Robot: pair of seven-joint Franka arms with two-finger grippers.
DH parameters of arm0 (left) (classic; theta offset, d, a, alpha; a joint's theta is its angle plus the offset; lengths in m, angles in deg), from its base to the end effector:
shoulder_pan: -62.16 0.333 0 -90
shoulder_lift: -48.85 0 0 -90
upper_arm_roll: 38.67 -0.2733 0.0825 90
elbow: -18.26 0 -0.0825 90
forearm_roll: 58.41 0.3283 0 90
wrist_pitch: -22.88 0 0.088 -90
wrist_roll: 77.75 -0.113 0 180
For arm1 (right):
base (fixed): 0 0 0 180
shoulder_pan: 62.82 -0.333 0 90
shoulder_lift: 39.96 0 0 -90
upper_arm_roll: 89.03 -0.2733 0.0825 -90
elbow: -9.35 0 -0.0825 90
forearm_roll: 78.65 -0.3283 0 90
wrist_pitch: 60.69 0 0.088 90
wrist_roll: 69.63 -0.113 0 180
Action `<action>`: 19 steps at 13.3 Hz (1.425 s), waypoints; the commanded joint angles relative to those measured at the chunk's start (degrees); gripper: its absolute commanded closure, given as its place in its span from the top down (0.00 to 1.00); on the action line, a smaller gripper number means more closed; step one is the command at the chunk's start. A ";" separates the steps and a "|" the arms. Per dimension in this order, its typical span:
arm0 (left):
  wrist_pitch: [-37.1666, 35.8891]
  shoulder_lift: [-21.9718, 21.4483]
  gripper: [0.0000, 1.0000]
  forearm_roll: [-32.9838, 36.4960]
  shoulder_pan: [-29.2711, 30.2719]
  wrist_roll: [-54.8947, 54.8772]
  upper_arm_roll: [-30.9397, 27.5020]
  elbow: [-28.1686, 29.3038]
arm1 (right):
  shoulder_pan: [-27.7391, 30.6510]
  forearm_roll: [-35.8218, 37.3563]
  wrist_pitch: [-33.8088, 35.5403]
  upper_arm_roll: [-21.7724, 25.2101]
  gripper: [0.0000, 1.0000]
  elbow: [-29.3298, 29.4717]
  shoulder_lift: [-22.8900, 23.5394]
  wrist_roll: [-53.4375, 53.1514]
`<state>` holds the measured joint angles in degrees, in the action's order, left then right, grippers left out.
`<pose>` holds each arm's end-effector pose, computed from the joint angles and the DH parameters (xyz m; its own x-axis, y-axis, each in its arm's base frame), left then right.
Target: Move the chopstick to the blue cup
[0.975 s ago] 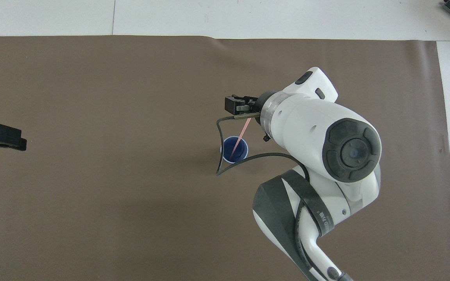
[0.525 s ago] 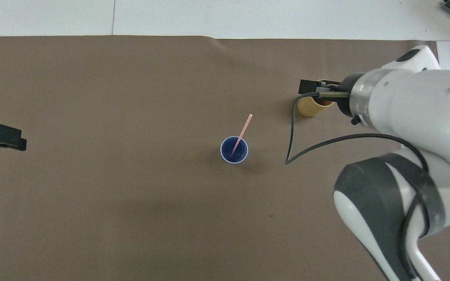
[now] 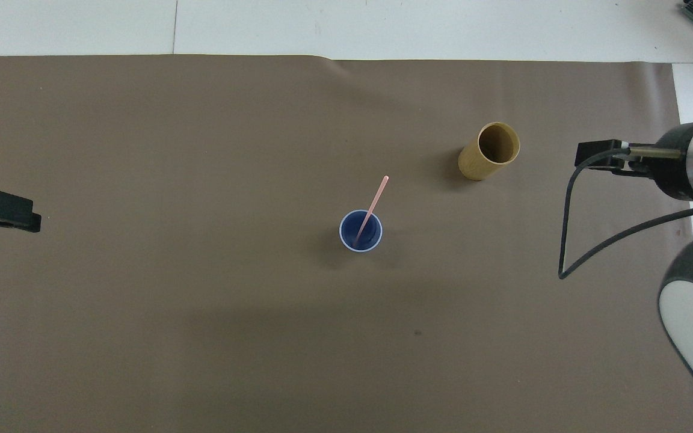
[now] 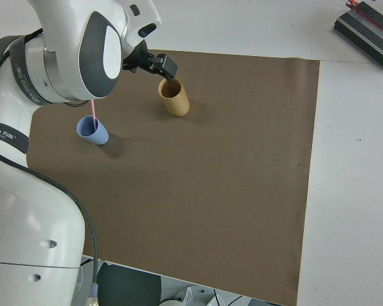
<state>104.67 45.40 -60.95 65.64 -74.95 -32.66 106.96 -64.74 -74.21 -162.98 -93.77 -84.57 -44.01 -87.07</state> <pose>0.4666 -0.0277 0.6020 0.9981 -0.0010 -0.0624 0.0012 -0.9994 0.0349 0.4987 0.0526 0.6035 0.9581 -0.1720 0.2292 -0.1802 -0.9835 0.0152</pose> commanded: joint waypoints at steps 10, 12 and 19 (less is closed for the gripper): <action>-1.10 -0.51 1.00 -0.63 0.82 -0.77 0.31 -0.37 | 3.33 -6.02 14.14 1.40 1.00 11.75 4.40 6.79; -1.10 -0.51 1.00 -0.63 0.82 -0.68 0.23 -0.37 | 3.50 -4.36 13.35 1.40 1.00 10.00 3.70 9.69; -1.10 -0.51 1.00 -0.63 0.82 -0.77 0.23 -0.37 | 2.80 -5.06 13.08 1.22 1.00 4.63 0.18 6.72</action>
<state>104.65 45.40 -60.95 65.64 -74.95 -32.66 106.96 -61.89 -79.17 -149.86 -92.30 -76.38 -41.08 -79.11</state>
